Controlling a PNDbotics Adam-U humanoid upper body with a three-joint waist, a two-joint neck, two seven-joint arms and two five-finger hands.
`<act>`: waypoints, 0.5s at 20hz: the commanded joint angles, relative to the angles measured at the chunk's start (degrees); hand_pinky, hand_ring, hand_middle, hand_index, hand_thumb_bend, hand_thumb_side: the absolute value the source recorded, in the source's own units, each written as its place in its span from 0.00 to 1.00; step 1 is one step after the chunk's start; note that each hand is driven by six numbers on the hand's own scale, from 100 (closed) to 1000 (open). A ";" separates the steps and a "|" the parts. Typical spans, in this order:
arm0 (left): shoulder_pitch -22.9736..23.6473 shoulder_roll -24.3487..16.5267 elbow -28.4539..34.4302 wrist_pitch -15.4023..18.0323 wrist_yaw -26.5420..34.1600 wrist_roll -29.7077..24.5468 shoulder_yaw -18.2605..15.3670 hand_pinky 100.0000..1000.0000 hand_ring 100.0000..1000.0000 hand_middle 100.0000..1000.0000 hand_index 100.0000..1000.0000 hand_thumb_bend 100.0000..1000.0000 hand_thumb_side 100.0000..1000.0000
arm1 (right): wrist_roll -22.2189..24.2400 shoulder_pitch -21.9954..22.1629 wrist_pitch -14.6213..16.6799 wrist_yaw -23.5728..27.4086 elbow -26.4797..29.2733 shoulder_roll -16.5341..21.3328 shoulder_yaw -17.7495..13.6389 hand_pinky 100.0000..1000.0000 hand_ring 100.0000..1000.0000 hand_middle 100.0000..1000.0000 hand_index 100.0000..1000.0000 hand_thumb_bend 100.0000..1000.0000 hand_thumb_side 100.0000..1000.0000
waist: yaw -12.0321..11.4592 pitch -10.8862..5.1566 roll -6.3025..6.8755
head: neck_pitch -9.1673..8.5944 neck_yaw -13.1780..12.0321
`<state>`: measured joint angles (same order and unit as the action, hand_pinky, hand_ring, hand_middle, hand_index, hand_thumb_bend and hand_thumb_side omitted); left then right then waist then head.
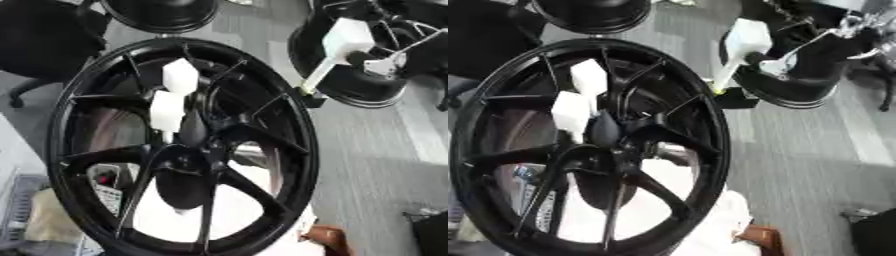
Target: Pull the pin out of the wheel hub.
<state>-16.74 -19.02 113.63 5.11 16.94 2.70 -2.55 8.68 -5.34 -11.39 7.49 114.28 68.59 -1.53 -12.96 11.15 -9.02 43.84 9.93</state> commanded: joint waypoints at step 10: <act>2.41 -2.90 0.96 3.10 -3.18 -1.39 0.17 0.68 0.65 0.54 0.66 0.00 0.54 | -19.19 23.37 -2.48 -14.54 0.32 -14.91 -13.49 0.78 0.65 0.34 0.47 0.00 0.00 | 4.10 0.68 3.37 | 0.28 -5.30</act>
<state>-14.07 -20.59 113.63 7.80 14.19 1.38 -2.31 -9.43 18.04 -12.93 -5.01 114.24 53.56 -13.46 -8.87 12.48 -5.71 43.84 5.10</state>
